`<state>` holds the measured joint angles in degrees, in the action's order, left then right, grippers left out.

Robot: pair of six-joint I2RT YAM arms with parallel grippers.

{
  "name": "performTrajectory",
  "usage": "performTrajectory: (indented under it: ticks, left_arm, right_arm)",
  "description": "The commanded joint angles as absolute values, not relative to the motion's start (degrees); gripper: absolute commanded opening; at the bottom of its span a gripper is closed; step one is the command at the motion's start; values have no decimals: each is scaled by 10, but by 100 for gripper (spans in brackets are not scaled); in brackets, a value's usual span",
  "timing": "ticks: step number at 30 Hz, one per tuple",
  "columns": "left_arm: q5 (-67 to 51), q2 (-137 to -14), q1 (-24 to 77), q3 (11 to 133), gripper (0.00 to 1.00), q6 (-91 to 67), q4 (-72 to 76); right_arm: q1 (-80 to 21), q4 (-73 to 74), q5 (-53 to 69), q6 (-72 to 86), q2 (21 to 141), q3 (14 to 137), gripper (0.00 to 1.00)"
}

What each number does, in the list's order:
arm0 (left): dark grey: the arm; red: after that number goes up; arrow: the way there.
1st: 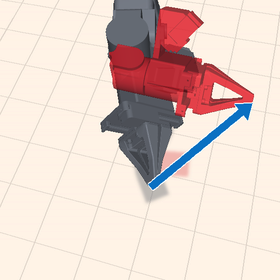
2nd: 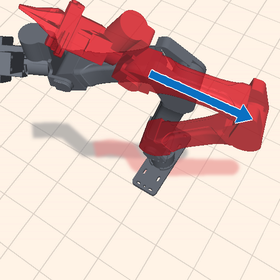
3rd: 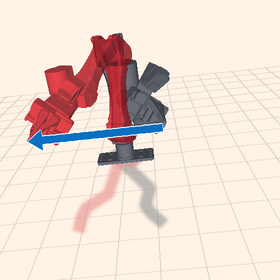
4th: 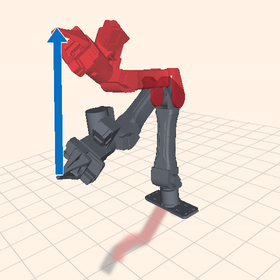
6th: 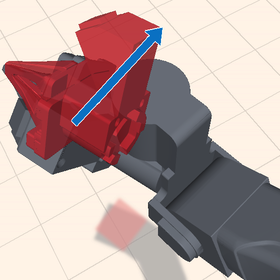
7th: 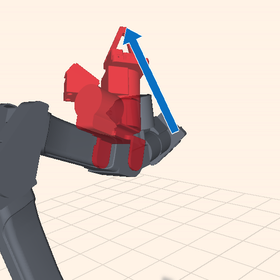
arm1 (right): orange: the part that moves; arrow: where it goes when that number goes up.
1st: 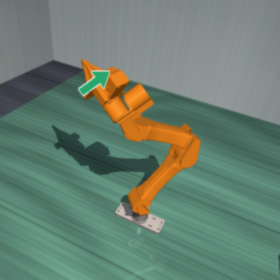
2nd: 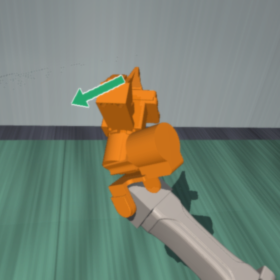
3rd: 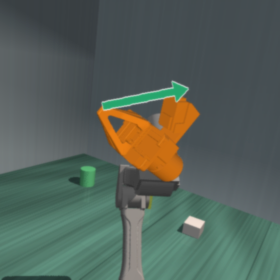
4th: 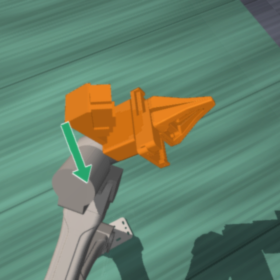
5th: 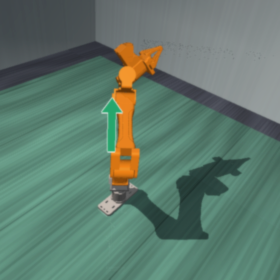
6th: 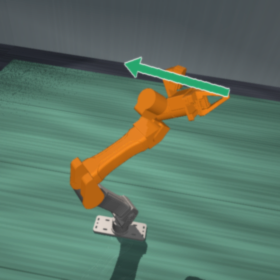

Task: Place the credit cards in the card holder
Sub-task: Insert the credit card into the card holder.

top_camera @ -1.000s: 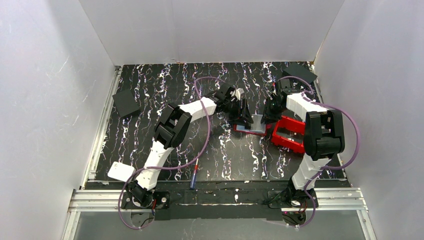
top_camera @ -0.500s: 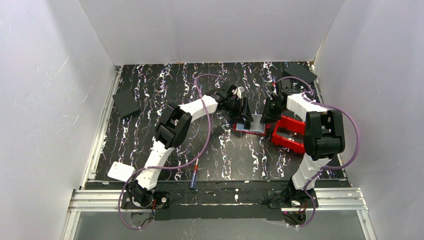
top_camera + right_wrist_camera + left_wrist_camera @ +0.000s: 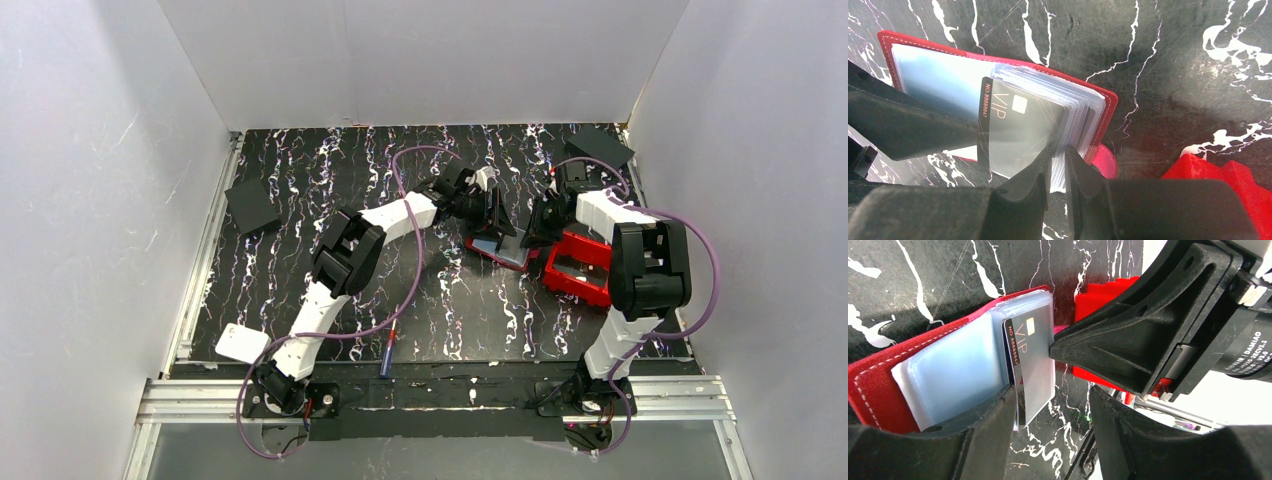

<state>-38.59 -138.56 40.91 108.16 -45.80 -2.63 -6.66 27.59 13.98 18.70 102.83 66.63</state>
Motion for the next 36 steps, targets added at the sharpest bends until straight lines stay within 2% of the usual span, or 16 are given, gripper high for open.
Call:
performTrajectory:
  ticks: [1, 7, 11, 13, 17, 23, 34, 36]
  left_arm:
    - [-451, -1380, 432, 1079, 52, -490, 31]
    - [-436, -1367, 424, 1047, 52, -466, 4]
    - [-422, -1359, 418, 1038, 54, -450, -34]
    - [-417, -1362, 419, 1048, 55, -436, -51]
    - [-419, -1370, 422, 1062, 55, -431, -60]
    - [-423, -1371, 432, 1075, 55, -438, -48]
    - [-439, -1334, 437, 1085, 56, -466, -33]
    - [-437, -1333, 435, 1085, 59, -498, -37]
  right_arm:
    - [-77, 230, 189, 219, 1026, 648, 24]
    - [-55, 230, 193, 237, 1000, 640, 28]
    - [-27, 215, 220, 264, 983, 620, 45]
    - [-27, 216, 226, 260, 987, 619, 48]
    - [-27, 183, 263, 282, 997, 600, 47]
    - [-47, 148, 285, 313, 1002, 585, 38]
    - [-52, 160, 257, 302, 997, 577, 37]
    - [-52, 185, 237, 285, 986, 590, 43]
